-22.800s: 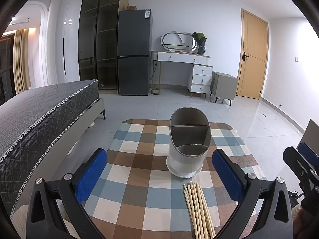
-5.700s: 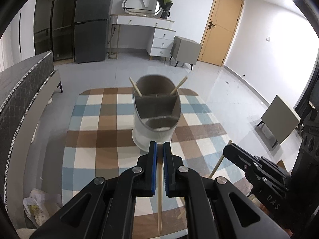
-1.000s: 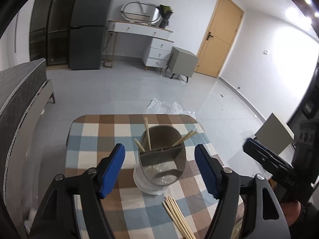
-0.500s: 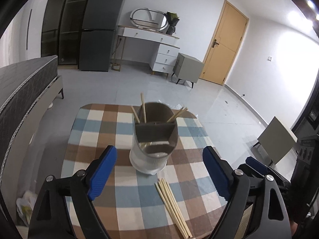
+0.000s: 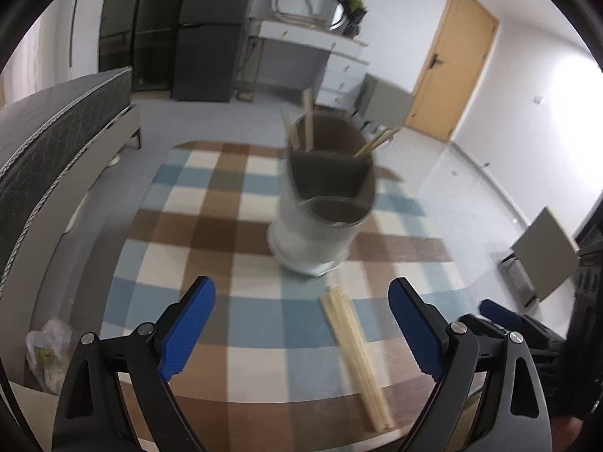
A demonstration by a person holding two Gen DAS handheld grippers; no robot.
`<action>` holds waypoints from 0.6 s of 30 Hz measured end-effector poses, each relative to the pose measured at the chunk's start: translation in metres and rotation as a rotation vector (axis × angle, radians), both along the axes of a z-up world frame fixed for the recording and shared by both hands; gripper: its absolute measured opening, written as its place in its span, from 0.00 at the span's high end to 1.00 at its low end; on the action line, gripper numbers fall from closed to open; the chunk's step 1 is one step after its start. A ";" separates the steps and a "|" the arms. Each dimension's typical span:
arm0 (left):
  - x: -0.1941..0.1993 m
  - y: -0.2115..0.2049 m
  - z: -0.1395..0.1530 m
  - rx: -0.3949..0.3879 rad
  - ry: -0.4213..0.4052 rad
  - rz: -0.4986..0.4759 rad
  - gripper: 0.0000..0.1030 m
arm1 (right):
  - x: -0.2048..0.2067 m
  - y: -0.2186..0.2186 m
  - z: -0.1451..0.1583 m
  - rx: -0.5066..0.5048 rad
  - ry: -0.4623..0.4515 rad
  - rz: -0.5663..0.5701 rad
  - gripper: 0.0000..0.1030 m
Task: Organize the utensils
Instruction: 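Raise both open tools away from the holder toward the chopstick pile, then lower the right tool onto the chopstick pile and close on one chopstick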
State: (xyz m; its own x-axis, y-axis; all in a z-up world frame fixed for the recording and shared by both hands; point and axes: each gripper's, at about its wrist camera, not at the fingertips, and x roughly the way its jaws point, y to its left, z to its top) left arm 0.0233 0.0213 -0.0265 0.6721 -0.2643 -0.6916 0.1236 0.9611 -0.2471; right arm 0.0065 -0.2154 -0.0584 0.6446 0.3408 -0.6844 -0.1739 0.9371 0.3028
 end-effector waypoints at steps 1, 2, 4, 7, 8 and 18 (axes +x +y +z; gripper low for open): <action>0.003 0.002 -0.003 0.002 0.014 0.018 0.12 | 0.003 0.000 -0.004 0.001 0.019 -0.002 0.11; 0.005 0.004 -0.004 -0.001 0.023 0.029 0.12 | 0.005 0.000 -0.007 0.001 0.032 -0.005 0.11; 0.008 0.008 -0.005 -0.005 0.021 0.049 0.12 | 0.013 0.000 -0.014 -0.006 0.055 -0.010 0.11; 0.013 0.010 -0.007 -0.026 0.033 0.055 0.12 | 0.034 0.010 -0.027 -0.060 0.110 0.023 0.12; 0.015 0.011 -0.009 -0.030 0.040 0.060 0.12 | 0.042 0.015 -0.032 -0.095 0.125 0.039 0.14; 0.035 0.033 -0.020 -0.088 0.094 0.150 0.12 | 0.094 0.039 -0.089 -0.238 0.268 0.113 0.57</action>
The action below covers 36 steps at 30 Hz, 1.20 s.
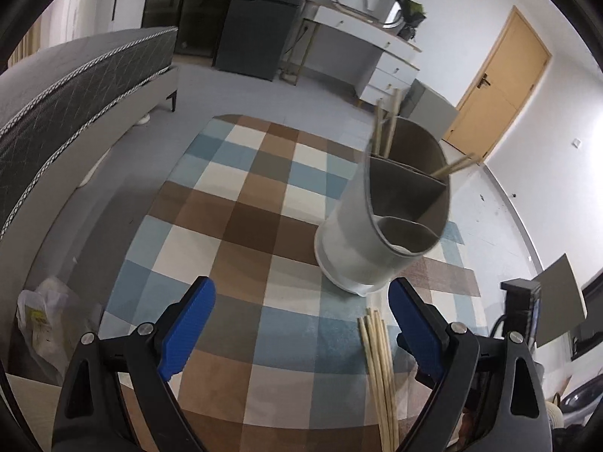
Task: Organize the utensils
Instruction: 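Lower the right tool onto the chopstick pile and close on one chopstick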
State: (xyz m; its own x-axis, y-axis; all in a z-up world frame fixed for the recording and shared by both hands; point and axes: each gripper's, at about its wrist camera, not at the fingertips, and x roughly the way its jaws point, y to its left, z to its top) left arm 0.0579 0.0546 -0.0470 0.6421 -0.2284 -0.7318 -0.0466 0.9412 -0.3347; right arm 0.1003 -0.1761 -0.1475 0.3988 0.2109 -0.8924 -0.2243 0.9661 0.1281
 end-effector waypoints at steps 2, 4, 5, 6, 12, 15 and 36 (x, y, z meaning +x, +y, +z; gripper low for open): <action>0.003 0.002 -0.003 -0.005 0.013 0.008 0.12 | 0.004 0.002 -0.006 -0.001 0.013 0.001 0.58; 0.006 0.002 -0.006 -0.002 0.031 0.012 0.12 | 0.007 0.005 -0.009 -0.014 0.018 0.008 0.60; 0.007 0.003 -0.007 -0.005 0.037 0.014 0.12 | 0.008 0.006 -0.010 -0.015 0.023 0.012 0.62; 0.008 0.004 -0.009 -0.011 0.047 0.016 0.12 | 0.008 0.008 -0.011 -0.023 0.022 0.021 0.62; 0.012 0.006 -0.013 -0.020 0.080 0.028 0.12 | 0.010 0.018 -0.010 -0.084 0.022 0.051 0.68; 0.013 0.007 -0.015 -0.024 0.092 0.031 0.12 | 0.009 0.022 -0.009 -0.110 0.023 0.061 0.68; 0.018 0.001 -0.034 -0.022 0.181 -0.042 0.13 | 0.017 0.017 -0.003 -0.037 -0.024 0.033 0.97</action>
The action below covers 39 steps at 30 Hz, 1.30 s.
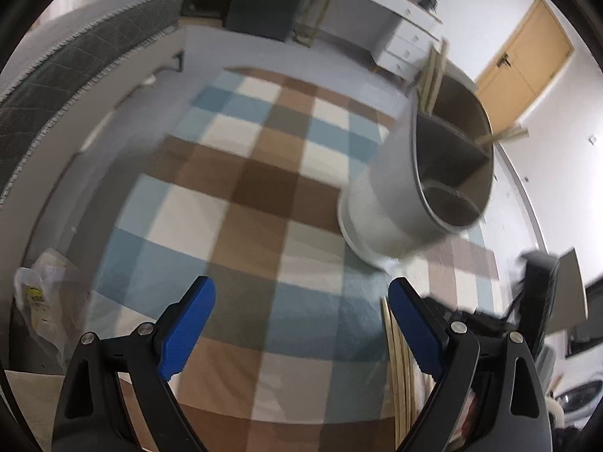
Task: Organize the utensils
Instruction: 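Lower the right tool onto the chopstick pile and close on one chopstick, then grasp a chopstick with the left tool while the right tool lifts its chopstick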
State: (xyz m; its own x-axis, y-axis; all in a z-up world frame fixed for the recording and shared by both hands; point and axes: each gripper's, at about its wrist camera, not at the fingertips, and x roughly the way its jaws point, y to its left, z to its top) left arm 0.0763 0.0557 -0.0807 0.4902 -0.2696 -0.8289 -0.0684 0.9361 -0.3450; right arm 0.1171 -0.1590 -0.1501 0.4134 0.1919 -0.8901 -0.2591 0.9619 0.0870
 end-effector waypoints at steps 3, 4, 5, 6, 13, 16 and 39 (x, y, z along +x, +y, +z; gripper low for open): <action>0.001 -0.017 -0.013 0.004 0.056 -0.060 0.13 | 0.002 -0.030 0.014 0.126 -0.018 -0.102 0.97; 0.001 -0.024 -0.018 0.008 0.078 -0.086 0.13 | 0.002 -0.038 0.017 0.157 -0.021 -0.128 0.97; 0.001 -0.030 -0.021 0.008 0.092 -0.107 0.13 | 0.001 -0.051 0.020 0.216 -0.025 -0.170 0.97; 0.001 -0.039 -0.026 0.014 0.107 -0.129 0.13 | 0.000 -0.062 0.023 0.266 -0.028 -0.202 0.97; 0.009 -0.068 -0.040 0.055 0.153 -0.159 0.13 | -0.009 -0.107 0.038 0.472 -0.069 -0.336 0.97; 0.013 -0.074 -0.044 0.081 0.171 -0.145 0.13 | -0.011 -0.117 0.044 0.523 -0.085 -0.361 0.97; 0.040 -0.119 -0.057 0.310 0.282 -0.071 0.39 | -0.023 -0.132 0.071 0.586 -0.147 -0.351 0.97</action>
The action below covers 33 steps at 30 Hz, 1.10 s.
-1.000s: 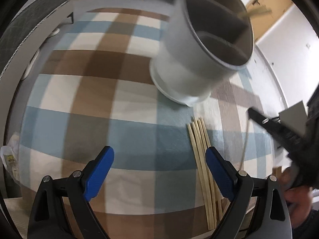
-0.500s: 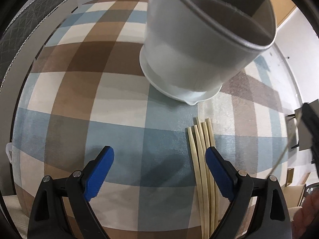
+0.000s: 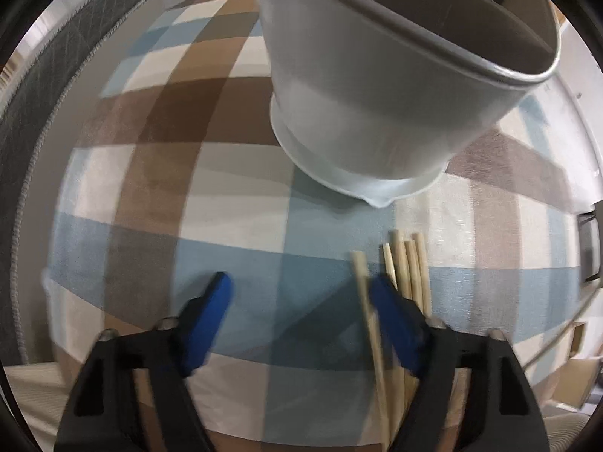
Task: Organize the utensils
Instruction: 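Grasp a chopstick with the left tool while the right tool lifts its chopstick, then carry both held chopsticks up and over the utensil holder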
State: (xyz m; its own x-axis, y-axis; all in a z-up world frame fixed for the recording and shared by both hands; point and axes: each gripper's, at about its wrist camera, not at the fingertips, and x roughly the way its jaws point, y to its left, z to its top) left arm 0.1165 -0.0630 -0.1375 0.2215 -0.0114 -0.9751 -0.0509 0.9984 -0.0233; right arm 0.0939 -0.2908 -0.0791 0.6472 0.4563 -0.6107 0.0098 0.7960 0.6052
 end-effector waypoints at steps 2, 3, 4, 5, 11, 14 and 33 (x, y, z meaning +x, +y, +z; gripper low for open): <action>0.001 -0.007 0.002 0.001 0.003 -0.019 0.50 | 0.000 -0.002 0.001 0.006 -0.002 -0.003 0.97; 0.001 -0.011 0.003 0.000 0.004 -0.033 0.60 | 0.000 -0.002 0.001 0.008 -0.003 -0.005 0.97; 0.001 -0.015 0.004 -0.003 0.003 -0.044 0.65 | -0.001 -0.003 0.002 0.009 -0.005 -0.007 0.97; 0.001 -0.020 0.005 -0.005 0.002 -0.053 0.75 | -0.001 -0.004 0.002 0.010 -0.007 -0.010 0.97; -0.004 -0.030 0.006 -0.078 -0.040 -0.090 0.99 | -0.007 -0.006 0.006 0.000 -0.024 -0.011 0.97; -0.015 -0.024 0.020 -0.115 -0.114 -0.105 0.99 | -0.014 -0.004 0.011 -0.016 -0.044 -0.009 0.97; -0.075 0.024 0.114 -0.262 -0.575 -0.253 1.00 | -0.077 0.054 0.052 -0.263 -0.259 0.055 0.97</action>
